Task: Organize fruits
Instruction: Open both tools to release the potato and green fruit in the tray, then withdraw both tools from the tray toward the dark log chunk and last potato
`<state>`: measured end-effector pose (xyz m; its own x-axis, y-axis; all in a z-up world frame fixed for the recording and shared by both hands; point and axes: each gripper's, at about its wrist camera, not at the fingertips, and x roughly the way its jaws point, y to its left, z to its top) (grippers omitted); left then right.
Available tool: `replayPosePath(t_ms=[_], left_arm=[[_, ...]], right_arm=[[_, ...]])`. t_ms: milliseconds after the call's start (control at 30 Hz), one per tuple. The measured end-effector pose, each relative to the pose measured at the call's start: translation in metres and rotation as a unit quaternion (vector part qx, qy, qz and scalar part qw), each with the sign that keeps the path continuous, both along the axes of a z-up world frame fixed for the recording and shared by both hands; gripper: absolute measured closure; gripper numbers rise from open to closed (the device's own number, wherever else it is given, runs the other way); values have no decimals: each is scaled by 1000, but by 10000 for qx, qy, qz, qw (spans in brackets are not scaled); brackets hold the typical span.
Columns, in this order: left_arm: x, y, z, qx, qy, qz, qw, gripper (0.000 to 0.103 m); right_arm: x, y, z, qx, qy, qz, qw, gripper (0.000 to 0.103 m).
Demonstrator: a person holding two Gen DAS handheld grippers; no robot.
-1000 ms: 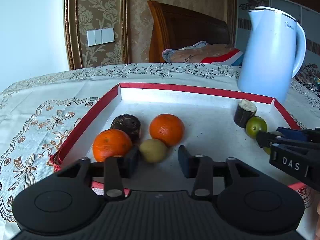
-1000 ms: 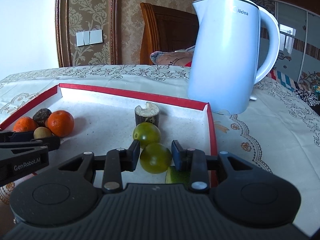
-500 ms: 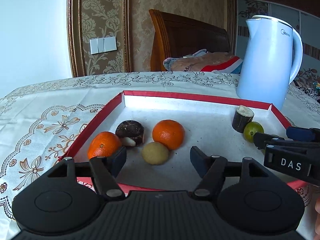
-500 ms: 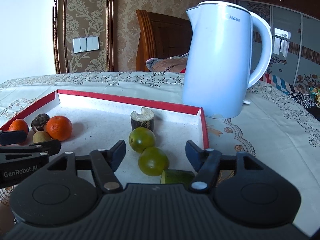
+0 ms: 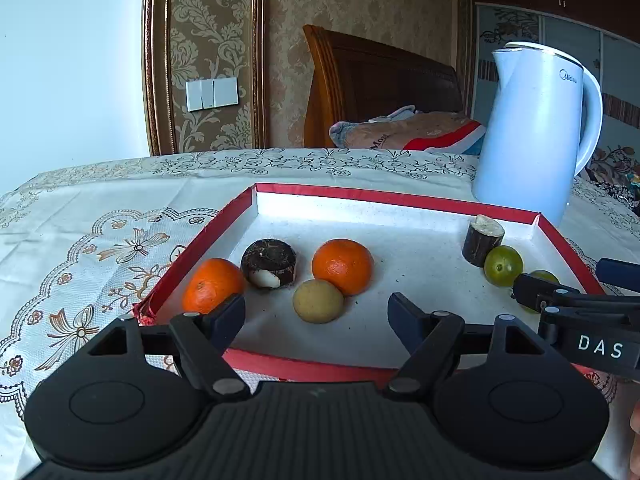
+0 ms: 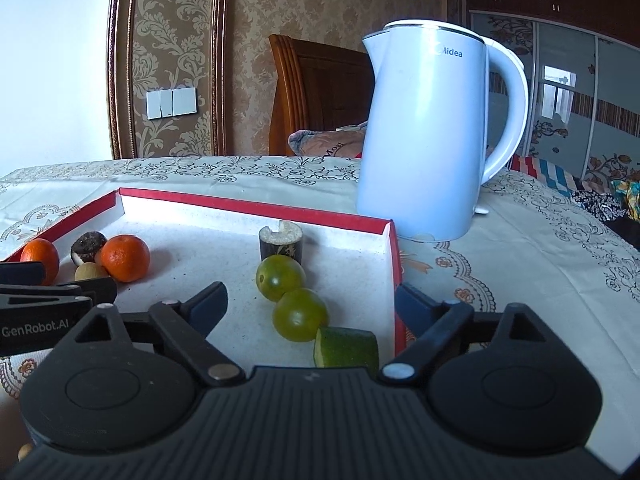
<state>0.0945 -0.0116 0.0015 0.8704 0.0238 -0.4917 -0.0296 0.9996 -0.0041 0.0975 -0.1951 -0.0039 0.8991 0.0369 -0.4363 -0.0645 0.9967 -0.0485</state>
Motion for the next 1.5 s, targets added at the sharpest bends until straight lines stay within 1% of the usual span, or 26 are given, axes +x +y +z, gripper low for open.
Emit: replayPosePath(t_ms=[167,333,433,567,700,867,967,1067,1133,1233,1333,1367,1500], left_arm=[[-10,1,2,45,-74,-50,10000,25],[-24,9,7,-123,-188,-34,9997,24],[-34,12,8,-174,-200,-46,9996,17],[-54,14,12,-249,-307,-128,9991,17],[-75,15,12,-297,-306,-425,9982,17],[-104,11,7,-66,-343,-1027,9941,17],[-109,5,4,-79,-205,-1459,9891,16],[-106,-5,-2,137,-21,-1632,9865,16],[-103,-9,-6,197,188,-1797,9833,16],[-97,-11,-11,274,399,-1646,9852,16],[-86,-3,-16,76,735,-1413,9872,16],[-84,1,-16,4,771,-1339,9880,16],[-81,8,-16,78,755,-961,9925,16]], right_arm=[[-7,-5,2,107,-38,-21,9999,11],[-18,-9,4,168,-143,-7,9998,9],[-29,-11,6,259,-186,67,9995,9],[-46,-14,7,355,-272,145,9989,5],[-53,-19,9,424,-415,77,9982,4],[-51,-21,9,478,-383,23,9981,4],[-51,-22,9,470,-381,17,9982,4],[-50,-22,8,461,-356,8,9983,4],[-50,-22,8,454,-358,11,9983,4],[-50,-21,8,443,-356,11,9984,4],[-50,-20,7,423,-343,5,9985,3],[-50,-20,7,420,-341,5,9985,3],[-50,-20,6,415,-335,1,9986,3]])
